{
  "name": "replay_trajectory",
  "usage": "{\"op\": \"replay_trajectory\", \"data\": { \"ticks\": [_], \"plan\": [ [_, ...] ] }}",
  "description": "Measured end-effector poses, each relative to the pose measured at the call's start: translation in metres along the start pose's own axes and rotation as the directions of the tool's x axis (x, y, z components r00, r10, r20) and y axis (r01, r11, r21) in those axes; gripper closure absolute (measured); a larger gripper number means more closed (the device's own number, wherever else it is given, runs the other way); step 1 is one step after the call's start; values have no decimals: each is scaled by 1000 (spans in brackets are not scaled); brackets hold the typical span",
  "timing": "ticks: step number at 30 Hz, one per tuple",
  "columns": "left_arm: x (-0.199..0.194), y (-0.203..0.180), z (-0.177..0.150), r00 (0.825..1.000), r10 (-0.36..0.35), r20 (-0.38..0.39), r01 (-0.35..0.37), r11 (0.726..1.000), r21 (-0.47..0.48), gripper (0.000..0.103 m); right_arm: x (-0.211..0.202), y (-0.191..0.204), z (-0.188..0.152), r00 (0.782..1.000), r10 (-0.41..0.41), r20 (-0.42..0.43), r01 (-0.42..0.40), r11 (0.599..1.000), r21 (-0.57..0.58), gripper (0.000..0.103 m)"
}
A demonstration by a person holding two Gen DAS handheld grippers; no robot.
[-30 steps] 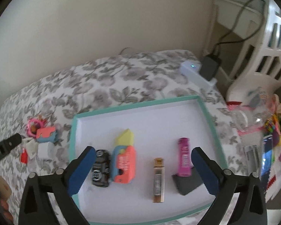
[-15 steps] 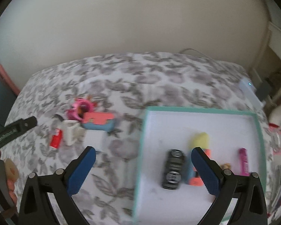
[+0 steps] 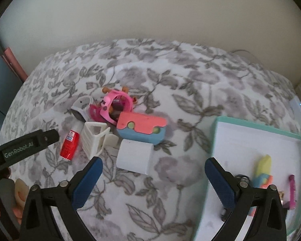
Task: Organize rigid objects
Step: 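Move both tools back toward the red bottle and white charger cube, then grasp the red bottle with the left tool while the right tool grasps the white charger cube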
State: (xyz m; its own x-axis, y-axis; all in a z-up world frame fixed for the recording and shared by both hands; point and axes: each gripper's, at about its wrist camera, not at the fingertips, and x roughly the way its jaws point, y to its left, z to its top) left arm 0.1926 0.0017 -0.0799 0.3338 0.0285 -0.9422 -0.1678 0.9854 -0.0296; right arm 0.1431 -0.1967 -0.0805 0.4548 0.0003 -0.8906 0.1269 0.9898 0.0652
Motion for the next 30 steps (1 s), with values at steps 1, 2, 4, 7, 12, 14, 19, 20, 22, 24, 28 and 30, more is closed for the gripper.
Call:
{"op": "replay_trajectory", "data": {
  "ticks": [1, 2, 4, 7, 12, 14, 19, 20, 22, 24, 28, 30],
  "plan": [
    [3, -3, 1, 1000, -3, -2, 3, 1000, 8, 2, 5, 2, 0, 1000, -2, -8, 2, 1000, -4, 0],
    [5, -5, 2, 1000, -5, -2, 5, 1000, 12, 2, 11, 4, 0, 1000, -4, -16, 4, 1000, -12, 0],
    [10, -9, 3, 1000, -12, 1, 12, 1000, 14, 2, 20, 7, 0, 1000, -9, -26, 9, 1000, -24, 0],
    [16, -16, 6, 1000, -14, 3, 14, 999, 37, 2, 33, 9, 0, 999, -3, -47, 1, 1000, -29, 0],
    [30, -24, 5, 1000, 2, -10, -1, 998, 59, 2, 49, 14, 0, 998, 6, -67, -8, 1000, -29, 0],
    [34, -27, 4, 1000, -1, -15, 2, 998, 64, 2, 53, 15, -1, 997, 10, -74, -12, 1000, -27, 0],
    [37, -31, 5, 1000, 3, 6, -4, 997, 71, 3, 61, 20, -2, 997, -1, -74, -2, 1000, -29, 0],
    [37, -31, 6, 1000, 3, 8, -3, 997, 72, 3, 62, 22, -2, 998, -7, -68, 5, 999, -33, 1],
    [38, -29, 7, 1000, 6, 11, -7, 998, 70, 3, 62, 24, -2, 998, -11, -60, 9, 999, -37, 3],
    [39, -27, 8, 1000, 13, 3, -13, 998, 65, 9, 62, 26, -2, 998, -29, -51, 27, 999, -43, 8],
    [43, -26, 8, 1000, 29, -10, -28, 997, 67, 16, 60, 24, -3, 998, -54, -35, 52, 998, -40, 19],
    [46, -26, 6, 999, 32, -25, -30, 997, 67, 27, 57, 22, -3, 998, -52, -31, 52, 998, -30, 28]
  ]
}}
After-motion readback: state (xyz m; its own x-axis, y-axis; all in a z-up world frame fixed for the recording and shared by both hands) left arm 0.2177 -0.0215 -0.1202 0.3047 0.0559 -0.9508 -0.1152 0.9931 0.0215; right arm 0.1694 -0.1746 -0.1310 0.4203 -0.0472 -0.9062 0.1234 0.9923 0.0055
